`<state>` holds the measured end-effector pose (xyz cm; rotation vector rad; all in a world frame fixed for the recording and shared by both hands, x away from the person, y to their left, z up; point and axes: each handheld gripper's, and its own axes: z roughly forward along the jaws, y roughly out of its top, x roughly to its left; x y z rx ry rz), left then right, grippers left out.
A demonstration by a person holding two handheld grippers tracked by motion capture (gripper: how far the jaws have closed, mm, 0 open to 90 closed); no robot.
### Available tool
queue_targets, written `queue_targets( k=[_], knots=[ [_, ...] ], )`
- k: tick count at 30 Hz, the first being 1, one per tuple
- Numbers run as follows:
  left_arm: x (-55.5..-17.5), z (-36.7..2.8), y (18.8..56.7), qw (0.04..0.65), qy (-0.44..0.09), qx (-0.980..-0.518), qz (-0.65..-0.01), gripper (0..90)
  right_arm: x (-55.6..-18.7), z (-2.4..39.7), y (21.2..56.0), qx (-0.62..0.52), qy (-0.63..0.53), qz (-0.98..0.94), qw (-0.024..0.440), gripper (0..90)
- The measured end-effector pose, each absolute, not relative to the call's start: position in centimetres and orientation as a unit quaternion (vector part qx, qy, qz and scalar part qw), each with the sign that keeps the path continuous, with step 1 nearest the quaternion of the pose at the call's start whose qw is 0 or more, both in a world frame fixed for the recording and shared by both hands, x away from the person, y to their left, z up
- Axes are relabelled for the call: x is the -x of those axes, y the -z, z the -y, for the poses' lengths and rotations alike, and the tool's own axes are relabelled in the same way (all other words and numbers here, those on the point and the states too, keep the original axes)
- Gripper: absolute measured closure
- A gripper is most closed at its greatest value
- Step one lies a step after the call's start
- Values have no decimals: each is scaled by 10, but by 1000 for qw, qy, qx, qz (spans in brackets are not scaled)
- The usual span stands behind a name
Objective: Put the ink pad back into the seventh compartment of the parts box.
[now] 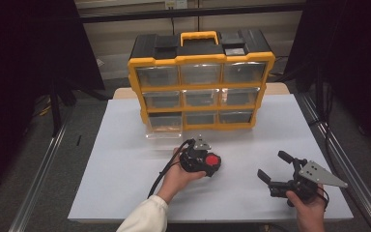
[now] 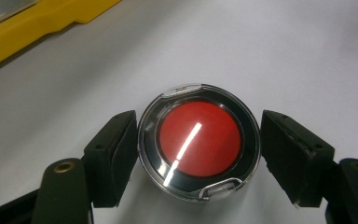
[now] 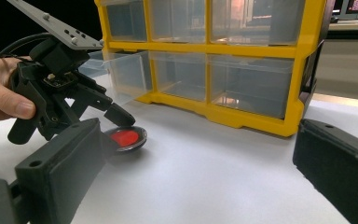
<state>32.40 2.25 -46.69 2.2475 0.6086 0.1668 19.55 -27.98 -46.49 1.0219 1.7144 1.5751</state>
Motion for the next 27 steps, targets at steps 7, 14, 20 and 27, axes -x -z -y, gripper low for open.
queue_targets(
  k=[7,14,20,27],
  knots=[
    [-326,-25,462,394,-62,-886,-238,292,-196,279,465,-384,-592,-644,295,14],
    [-327,-28,459,397,-60,-883,-243,292,-195,280,465,-384,-592,-644,294,15],
    [-329,-31,453,396,-59,-884,-240,292,-195,280,466,-383,-590,-647,294,14],
    [-331,-33,445,396,-56,-885,-239,292,-195,281,466,-385,-593,-644,293,14]
  ],
)
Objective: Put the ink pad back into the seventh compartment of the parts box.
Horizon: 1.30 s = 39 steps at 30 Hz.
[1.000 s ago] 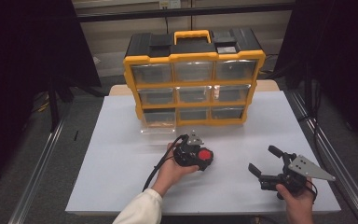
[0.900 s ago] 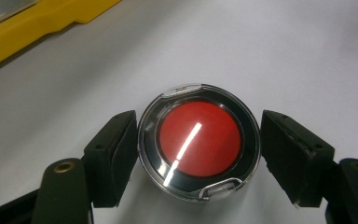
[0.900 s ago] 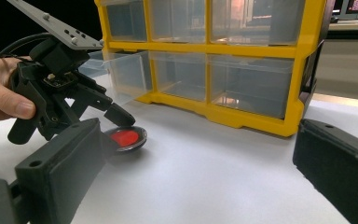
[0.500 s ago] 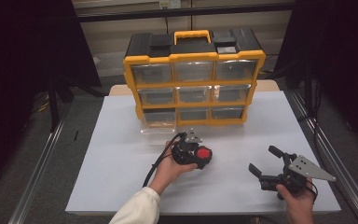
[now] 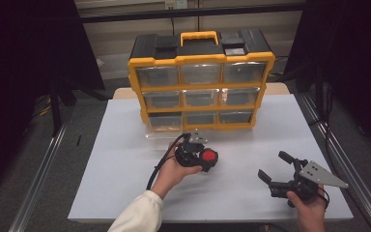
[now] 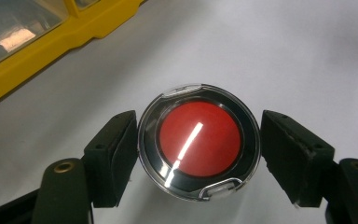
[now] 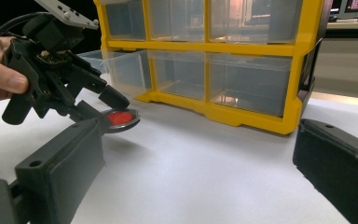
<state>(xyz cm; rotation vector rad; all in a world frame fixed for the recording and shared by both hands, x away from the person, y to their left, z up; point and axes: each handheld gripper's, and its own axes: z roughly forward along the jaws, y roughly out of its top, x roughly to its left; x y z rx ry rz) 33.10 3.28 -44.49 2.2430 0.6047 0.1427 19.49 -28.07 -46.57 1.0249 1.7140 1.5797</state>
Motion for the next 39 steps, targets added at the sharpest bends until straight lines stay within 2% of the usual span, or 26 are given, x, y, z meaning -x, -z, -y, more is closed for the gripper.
queue_targets(
  k=[39],
  knots=[
    [-342,-48,414,404,-43,-881,-244,292,-195,280,466,-384,-592,-645,293,14]
  ],
)
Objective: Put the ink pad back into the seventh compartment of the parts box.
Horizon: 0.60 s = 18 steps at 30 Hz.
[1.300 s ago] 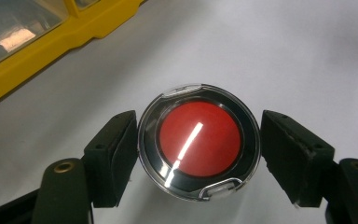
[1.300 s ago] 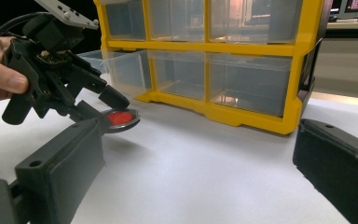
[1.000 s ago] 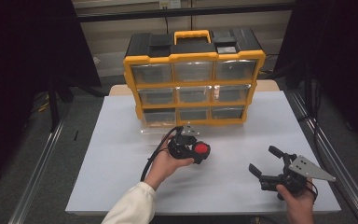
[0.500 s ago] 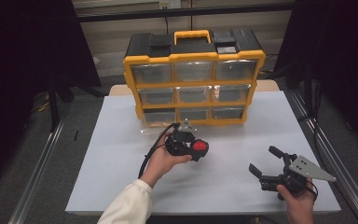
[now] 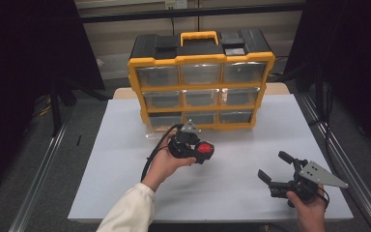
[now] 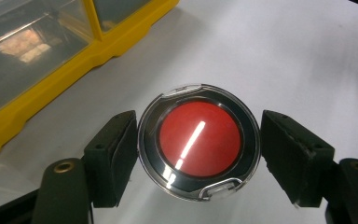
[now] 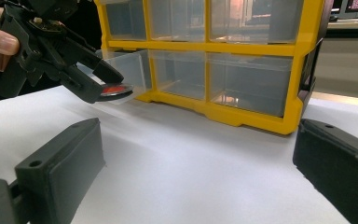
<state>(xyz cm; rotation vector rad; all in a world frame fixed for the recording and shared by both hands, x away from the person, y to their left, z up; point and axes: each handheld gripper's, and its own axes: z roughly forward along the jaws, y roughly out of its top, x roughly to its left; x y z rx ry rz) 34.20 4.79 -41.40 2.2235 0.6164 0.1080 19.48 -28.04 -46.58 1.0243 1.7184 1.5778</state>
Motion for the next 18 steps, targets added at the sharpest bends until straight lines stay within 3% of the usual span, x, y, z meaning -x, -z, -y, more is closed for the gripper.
queue_targets(
  k=[18],
  knots=[
    [-347,-56,401,407,-43,-878,-250,292,-195,280,466,-384,-592,-645,293,14]
  ],
)
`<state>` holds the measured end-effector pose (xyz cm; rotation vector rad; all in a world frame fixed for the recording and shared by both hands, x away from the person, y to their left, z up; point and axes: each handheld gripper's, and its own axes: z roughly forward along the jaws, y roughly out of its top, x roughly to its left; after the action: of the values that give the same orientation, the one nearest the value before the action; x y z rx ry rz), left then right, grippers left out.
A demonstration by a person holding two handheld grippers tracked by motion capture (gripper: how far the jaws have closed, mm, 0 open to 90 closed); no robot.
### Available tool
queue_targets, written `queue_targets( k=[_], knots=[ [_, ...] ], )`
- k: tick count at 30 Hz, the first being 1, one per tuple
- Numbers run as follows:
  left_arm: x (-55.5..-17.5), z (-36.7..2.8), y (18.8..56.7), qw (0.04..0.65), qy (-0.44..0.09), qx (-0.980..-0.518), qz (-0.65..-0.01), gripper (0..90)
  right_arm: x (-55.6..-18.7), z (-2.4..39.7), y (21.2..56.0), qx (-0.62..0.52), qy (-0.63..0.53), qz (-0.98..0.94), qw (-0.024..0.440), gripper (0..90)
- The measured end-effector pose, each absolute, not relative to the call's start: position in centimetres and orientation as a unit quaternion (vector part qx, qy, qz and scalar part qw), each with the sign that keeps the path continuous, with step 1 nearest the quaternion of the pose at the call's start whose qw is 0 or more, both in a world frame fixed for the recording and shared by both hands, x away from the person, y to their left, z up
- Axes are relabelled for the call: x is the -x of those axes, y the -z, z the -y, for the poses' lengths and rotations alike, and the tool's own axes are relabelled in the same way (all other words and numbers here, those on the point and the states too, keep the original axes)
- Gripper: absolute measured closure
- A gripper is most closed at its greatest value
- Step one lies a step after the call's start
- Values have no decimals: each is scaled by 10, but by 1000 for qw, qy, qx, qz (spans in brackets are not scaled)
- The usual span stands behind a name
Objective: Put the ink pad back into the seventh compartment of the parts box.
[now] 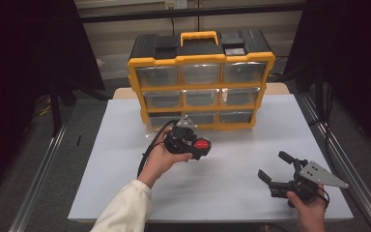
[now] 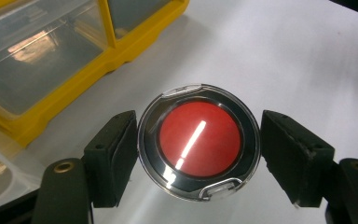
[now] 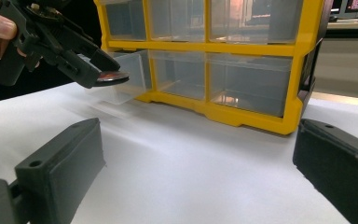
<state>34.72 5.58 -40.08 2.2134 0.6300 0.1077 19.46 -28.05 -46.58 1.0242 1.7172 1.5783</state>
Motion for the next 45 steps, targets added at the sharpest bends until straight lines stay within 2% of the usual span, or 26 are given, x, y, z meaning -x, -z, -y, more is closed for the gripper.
queue_targets(
  k=[45],
  knots=[
    [-357,-74,374,407,-52,-874,-260,292,-195,280,466,-384,-592,-645,293,14]
  ],
)
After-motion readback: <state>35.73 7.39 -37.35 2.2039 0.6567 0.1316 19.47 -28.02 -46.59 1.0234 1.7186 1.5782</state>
